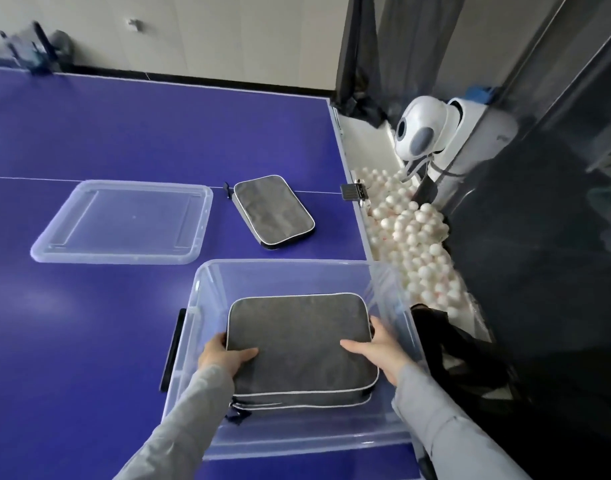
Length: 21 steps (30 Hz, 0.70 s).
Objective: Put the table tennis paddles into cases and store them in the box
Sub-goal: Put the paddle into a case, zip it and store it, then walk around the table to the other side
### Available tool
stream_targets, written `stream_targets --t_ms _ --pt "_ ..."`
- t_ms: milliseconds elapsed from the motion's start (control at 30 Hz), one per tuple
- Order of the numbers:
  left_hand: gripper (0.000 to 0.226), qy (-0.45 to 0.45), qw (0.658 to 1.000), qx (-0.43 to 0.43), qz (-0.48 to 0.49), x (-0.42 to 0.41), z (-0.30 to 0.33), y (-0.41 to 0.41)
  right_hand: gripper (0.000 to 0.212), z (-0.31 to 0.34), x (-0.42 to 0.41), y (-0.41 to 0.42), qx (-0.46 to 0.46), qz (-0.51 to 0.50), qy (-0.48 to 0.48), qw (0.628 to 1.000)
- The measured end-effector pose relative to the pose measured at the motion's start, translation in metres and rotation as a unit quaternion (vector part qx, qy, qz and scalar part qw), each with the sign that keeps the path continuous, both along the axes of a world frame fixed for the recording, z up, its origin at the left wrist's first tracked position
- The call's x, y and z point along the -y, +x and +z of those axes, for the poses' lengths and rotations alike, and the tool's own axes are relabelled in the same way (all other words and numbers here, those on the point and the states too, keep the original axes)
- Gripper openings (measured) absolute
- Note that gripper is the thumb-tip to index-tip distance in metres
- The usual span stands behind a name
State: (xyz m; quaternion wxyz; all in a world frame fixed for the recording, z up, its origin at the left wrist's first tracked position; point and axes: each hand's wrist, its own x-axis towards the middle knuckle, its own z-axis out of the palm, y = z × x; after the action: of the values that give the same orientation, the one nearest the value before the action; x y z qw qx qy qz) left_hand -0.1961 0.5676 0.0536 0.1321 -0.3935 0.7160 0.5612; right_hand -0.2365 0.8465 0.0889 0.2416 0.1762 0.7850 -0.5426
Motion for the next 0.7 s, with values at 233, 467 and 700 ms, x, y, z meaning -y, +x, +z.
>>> stream_targets --t_ms 233,467,700 --pt "0.059 -0.027 0.999 0.017 -0.012 -0.005 -0.007 0.004 0.051 -0.012 -0.004 0.006 -0.025 0.029 0.055 0.998" --pt "0.058 -0.065 0.995 0.033 -0.07 -0.007 -0.004 0.006 0.052 -0.013 0.0 0.007 -0.052 0.056 0.09 0.993" --pt "0.079 -0.255 0.943 -0.005 -0.215 -0.018 0.02 0.01 0.086 0.009 0.008 0.011 -0.13 0.126 0.196 0.964"
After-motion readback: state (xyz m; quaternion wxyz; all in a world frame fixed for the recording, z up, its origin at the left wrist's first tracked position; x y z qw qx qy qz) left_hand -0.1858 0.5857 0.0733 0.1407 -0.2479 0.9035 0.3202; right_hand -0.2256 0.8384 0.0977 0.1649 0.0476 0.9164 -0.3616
